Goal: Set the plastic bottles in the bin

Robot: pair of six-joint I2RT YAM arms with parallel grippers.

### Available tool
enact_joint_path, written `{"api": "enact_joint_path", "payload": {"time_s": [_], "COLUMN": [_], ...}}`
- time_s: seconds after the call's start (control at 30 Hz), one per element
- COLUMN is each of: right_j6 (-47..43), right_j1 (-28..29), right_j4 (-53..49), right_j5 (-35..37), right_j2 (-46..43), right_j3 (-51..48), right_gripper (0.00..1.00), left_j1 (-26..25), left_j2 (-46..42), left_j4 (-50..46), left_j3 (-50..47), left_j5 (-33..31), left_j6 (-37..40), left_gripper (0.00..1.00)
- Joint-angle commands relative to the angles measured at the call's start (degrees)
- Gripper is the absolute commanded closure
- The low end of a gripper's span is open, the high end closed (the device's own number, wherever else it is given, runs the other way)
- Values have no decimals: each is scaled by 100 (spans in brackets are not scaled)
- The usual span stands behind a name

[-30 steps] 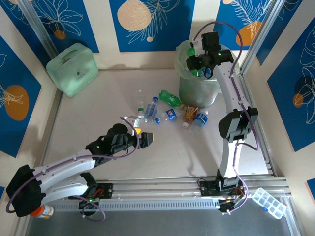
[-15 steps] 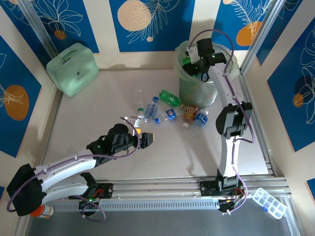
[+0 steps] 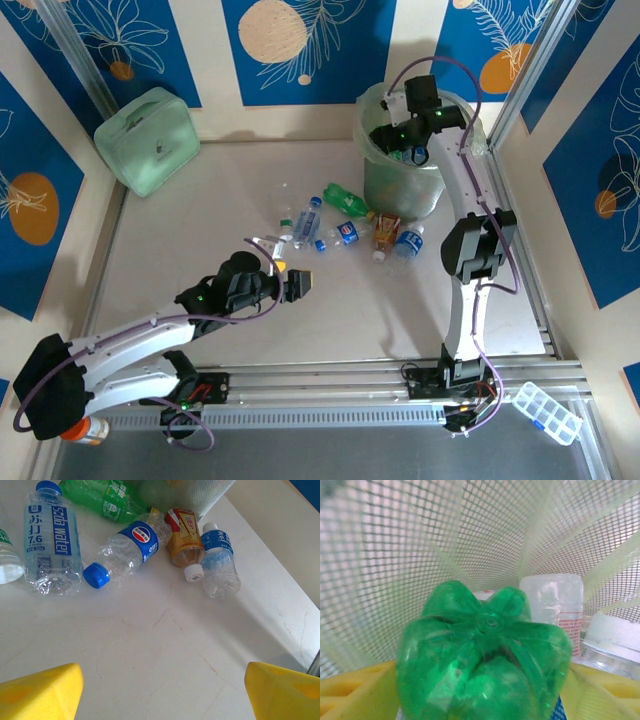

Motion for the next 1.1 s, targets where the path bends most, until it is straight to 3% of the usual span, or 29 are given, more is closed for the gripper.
{"api": "enact_joint_path", "payload": {"time_s": [0.0, 0.2, 0.33, 0.53, 0.87, 1.07], "right_j6": [326, 1006, 1657, 2689, 4932, 5895], "right_j1": [-50, -192, -149, 170, 579, 630], "right_j4": [-31, -53, 261, 1116, 2217, 2194], "right_j5": [-330, -480, -561, -471, 473, 812], "right_j2": [-518, -944, -1587, -3117, -6073, -6528], "right_j3": [253, 228, -383, -2298, -6196, -7715], "right_gripper": [20, 15, 24, 44, 47, 42], "left_j1": [-47, -51, -47, -47, -48, -47], "left_j2": [-152, -311, -406, -523, -531, -337], "left_j4": [33, 17, 17, 7, 31, 94], "left_j3": [-18, -66, -97, -131, -173, -158], "left_j5": [-129, -217, -268, -292, -380, -371], "left_j6": [83, 132, 134, 121, 66, 47], "left_gripper": [16, 16, 16, 17, 17, 17]}}
